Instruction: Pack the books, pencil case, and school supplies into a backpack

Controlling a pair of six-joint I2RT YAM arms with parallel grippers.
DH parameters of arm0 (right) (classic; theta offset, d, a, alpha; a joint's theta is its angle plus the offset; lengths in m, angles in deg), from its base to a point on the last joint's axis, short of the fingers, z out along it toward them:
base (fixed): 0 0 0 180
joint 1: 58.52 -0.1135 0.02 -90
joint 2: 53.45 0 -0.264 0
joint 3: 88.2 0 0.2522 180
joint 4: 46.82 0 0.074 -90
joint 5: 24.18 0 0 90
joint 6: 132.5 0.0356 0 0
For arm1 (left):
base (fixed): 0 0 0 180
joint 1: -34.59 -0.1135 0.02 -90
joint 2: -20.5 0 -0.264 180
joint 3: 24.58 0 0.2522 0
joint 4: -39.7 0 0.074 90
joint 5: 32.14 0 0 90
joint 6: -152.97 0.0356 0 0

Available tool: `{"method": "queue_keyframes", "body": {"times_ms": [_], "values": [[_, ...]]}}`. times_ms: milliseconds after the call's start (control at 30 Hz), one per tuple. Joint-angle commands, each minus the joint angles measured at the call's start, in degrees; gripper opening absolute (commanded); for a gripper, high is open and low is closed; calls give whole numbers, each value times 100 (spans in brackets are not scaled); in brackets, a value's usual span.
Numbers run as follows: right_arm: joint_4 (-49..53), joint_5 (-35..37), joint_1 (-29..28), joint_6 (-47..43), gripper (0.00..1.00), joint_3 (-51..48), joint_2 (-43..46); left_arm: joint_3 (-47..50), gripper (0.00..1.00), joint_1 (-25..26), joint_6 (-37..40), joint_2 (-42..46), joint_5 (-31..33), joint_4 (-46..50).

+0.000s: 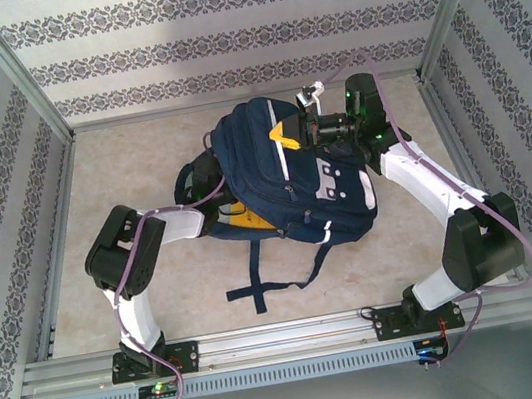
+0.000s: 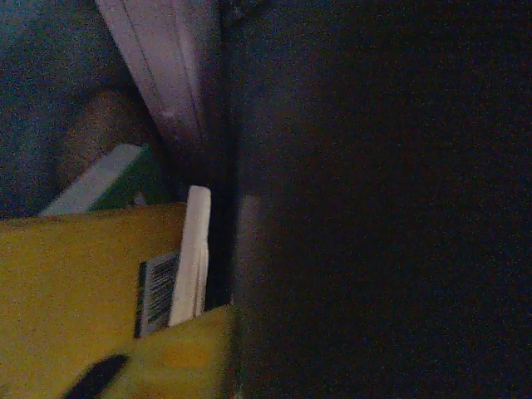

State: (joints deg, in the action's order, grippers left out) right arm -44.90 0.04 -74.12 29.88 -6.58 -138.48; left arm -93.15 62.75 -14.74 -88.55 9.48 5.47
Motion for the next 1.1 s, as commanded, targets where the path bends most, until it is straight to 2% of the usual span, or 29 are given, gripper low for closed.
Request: {"method": "queue_keyframes", "body": {"times_ms": [0, 100, 167, 400, 500, 867, 933, 1067], "values": [[-1232, -219, -88, 123, 0, 343, 212, -353, 49, 211, 282, 116, -18, 393], [-1124, -85, -57, 19, 0, 301, 249, -421, 70, 175, 896, 446, 208, 1465], [-942, -29, -14, -140, 0, 307, 295, -462, 78, 151, 1251, 645, 373, 2062], [-706, 63, 129, -360, 0, 257, 376, -440, 87, -33, 1729, 1088, 497, 2988], [-728, 125, 200, -373, 0, 189, 405, -268, 94, -182, 1641, 1246, 398, 2894], [-690, 549, 444, -387, 0, -33, 431, -39, 94, -626, 1993, 2192, 393, 3803], [-609, 726, 448, -444, 0, -90, 429, 12, 93, -730, 2121, 2414, 641, 4233], [-436, 1259, 426, -633, 0, -205, 386, 226, 88, -1055, 2334, 3218, 1557, 5252]]}}
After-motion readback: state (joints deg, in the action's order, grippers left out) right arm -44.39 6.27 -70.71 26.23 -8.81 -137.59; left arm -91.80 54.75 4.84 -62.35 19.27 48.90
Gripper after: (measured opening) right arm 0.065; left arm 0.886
